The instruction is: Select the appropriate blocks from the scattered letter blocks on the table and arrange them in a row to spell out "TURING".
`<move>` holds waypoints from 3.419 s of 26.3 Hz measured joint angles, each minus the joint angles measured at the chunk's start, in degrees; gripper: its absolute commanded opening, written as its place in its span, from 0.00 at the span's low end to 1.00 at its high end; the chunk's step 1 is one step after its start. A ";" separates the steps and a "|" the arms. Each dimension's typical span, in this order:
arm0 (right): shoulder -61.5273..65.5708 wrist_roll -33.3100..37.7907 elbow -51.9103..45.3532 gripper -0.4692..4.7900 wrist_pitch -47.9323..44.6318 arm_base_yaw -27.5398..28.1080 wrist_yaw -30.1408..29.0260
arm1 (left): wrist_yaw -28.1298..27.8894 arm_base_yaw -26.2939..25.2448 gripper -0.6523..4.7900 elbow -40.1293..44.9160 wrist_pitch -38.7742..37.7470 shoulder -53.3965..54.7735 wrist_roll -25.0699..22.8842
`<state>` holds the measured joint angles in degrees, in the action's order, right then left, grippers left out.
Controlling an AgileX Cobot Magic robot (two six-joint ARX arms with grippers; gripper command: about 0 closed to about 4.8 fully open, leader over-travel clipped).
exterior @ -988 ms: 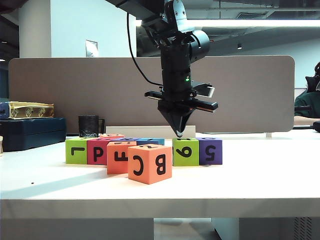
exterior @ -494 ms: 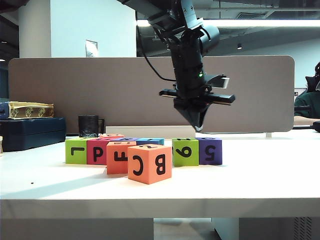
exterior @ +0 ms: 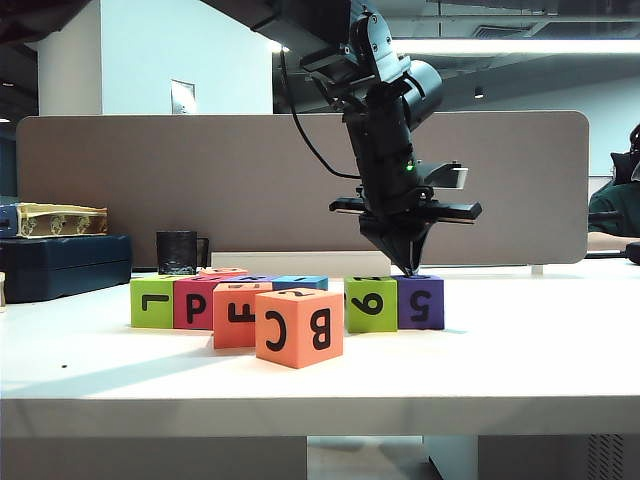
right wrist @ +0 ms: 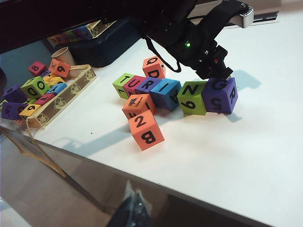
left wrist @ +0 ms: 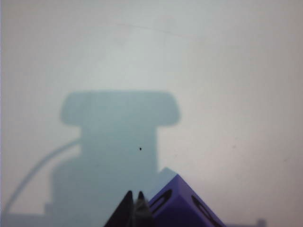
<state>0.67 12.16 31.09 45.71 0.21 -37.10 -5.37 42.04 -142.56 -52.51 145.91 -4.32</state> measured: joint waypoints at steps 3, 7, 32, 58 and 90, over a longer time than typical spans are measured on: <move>0.00 0.00 0.00 0.09 0.02 0.00 0.00 | 0.26 0.07 0.11 0.00 -0.22 0.00 0.00; 0.00 0.02 0.02 0.09 0.02 0.00 0.00 | 0.17 0.83 0.11 -0.09 -1.70 -0.04 0.00; 0.00 0.02 0.00 0.09 0.02 0.00 -0.02 | -3.26 3.15 0.11 -0.09 -0.09 -0.31 -0.17; 0.00 0.00 0.00 0.09 0.02 0.00 -0.02 | -8.68 7.04 0.11 0.31 -6.10 -0.02 0.04; 0.02 0.00 0.02 0.09 0.00 0.00 -0.02 | -11.08 5.14 0.11 -6.58 -14.16 -5.51 -0.11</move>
<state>0.69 12.16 31.11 45.71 0.21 -37.12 -16.45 47.18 -149.14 -66.67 140.40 -4.43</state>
